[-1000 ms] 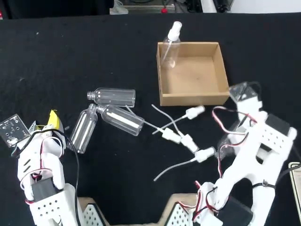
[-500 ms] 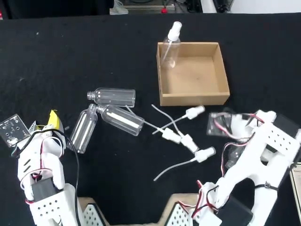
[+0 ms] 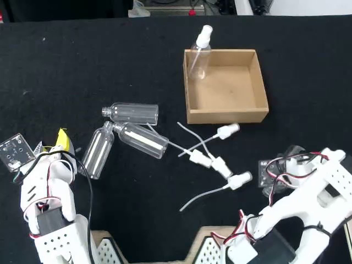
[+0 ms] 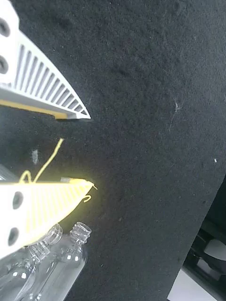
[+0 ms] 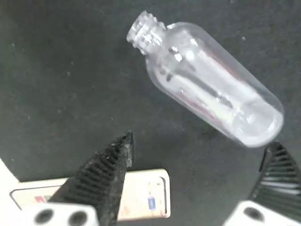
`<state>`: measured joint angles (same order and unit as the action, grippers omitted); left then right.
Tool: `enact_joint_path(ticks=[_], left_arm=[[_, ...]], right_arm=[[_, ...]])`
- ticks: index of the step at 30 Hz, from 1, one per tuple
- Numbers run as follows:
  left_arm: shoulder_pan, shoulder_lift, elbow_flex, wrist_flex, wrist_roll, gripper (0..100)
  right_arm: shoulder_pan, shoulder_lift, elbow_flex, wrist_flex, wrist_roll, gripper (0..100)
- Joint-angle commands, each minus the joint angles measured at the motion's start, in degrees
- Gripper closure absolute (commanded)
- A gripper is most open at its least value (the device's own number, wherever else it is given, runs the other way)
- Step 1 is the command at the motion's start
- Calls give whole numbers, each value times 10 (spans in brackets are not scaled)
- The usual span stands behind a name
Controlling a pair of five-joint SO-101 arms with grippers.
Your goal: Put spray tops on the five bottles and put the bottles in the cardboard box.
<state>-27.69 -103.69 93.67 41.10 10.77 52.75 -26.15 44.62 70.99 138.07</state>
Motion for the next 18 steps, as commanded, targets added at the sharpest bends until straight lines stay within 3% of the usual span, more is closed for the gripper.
enact_joint_path(ticks=[1, 5, 14, 18], left_arm=[[3, -3, -4, -3, -7, 802], [3, -3, -4, -3, -8, 802], [3, -3, -4, -3, -8, 802], [3, -3, -4, -3, -8, 802]], right_arm=[[-27, -4, 15, -11, 10, 611], [-49, -4, 46, -51, 10, 613], [-62, -4, 224, -328, 9, 613], [-61, -4, 257, -401, -4, 613]])
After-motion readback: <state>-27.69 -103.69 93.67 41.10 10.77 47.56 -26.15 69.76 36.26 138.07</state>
